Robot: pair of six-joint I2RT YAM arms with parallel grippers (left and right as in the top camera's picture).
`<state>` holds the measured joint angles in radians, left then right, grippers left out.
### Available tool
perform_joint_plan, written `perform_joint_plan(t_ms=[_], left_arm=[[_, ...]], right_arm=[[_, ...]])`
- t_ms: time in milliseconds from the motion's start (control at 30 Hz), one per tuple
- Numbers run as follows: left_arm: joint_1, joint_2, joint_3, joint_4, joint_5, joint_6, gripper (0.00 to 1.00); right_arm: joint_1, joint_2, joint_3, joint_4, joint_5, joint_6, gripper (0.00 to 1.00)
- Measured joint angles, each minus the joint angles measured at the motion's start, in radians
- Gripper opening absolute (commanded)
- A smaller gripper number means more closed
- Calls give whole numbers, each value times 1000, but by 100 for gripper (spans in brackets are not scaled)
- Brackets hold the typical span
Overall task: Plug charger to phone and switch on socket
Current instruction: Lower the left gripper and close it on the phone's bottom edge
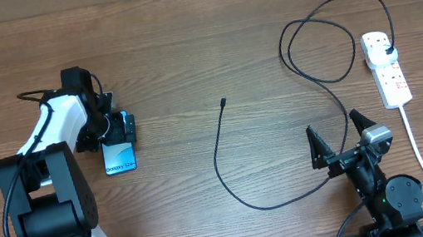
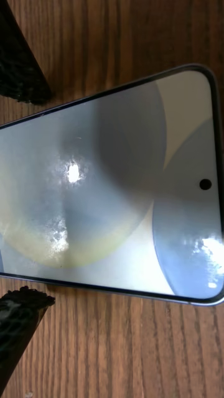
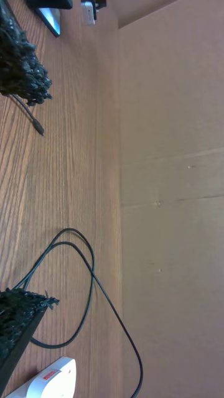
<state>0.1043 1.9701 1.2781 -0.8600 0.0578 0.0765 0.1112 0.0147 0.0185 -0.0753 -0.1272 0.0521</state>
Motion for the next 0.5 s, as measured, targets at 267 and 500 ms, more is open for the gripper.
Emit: perform_joint_plan(t_ms=[267, 500], left_arm=[[0, 3, 6, -9, 1, -3, 100], [0, 3, 6, -8, 2, -7, 100]], right_arm=[[0, 0, 0, 0, 0, 0, 100], [0, 0, 0, 0, 0, 0, 100]])
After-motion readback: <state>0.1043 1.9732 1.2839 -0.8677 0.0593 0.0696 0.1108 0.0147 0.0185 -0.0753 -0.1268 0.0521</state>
